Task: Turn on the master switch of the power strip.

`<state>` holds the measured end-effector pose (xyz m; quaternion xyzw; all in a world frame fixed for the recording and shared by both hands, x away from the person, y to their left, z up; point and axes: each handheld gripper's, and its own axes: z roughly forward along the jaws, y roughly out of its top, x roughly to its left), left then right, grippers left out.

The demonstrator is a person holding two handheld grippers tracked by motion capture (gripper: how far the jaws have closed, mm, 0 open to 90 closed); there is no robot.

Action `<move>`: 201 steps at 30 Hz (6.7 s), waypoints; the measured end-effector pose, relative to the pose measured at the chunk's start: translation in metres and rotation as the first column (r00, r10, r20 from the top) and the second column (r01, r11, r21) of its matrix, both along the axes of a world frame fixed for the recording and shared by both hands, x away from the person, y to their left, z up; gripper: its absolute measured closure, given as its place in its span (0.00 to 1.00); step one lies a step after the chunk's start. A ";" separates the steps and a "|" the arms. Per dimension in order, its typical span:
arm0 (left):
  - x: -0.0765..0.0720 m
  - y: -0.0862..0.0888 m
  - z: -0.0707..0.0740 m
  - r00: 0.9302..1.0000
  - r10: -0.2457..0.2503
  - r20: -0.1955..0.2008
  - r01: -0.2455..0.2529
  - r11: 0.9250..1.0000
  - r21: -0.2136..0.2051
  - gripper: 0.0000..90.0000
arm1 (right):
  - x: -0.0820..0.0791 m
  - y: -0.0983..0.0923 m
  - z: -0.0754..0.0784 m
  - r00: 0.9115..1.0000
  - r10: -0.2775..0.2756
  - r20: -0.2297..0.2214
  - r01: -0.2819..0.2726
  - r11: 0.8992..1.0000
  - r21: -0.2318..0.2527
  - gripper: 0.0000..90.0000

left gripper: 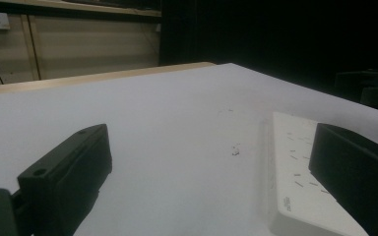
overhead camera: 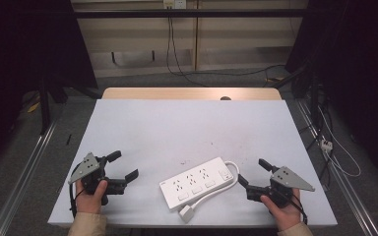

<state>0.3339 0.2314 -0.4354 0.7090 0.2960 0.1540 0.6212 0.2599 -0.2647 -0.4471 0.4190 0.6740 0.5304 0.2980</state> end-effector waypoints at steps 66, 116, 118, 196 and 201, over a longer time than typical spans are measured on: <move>-0.001 -0.005 0.000 1.000 -0.018 0.007 0.018 1.000 0.011 0.03 | 0.027 0.028 0.003 0.970 0.179 -0.165 -0.179 0.984 0.010 0.88; -0.001 -0.006 -0.001 1.000 -0.019 0.003 0.019 1.000 0.011 0.03 | 0.036 0.035 0.000 0.951 0.196 -0.240 -0.202 0.979 0.000 1.00; -0.001 -0.006 -0.001 1.000 -0.018 0.004 0.018 1.000 0.012 0.03 | 0.037 0.036 0.000 0.951 0.191 -0.242 -0.196 0.981 0.000 1.00; -0.001 -0.006 -0.002 1.000 -0.022 0.000 0.022 1.000 0.009 0.03 | 0.040 0.042 -0.006 0.945 0.171 -0.280 -0.196 0.978 -0.066 1.00; -0.001 -0.007 -0.002 1.000 -0.024 0.000 0.024 1.000 0.010 0.03 | 0.040 0.042 -0.006 0.944 0.172 -0.281 -0.197 0.978 -0.066 1.00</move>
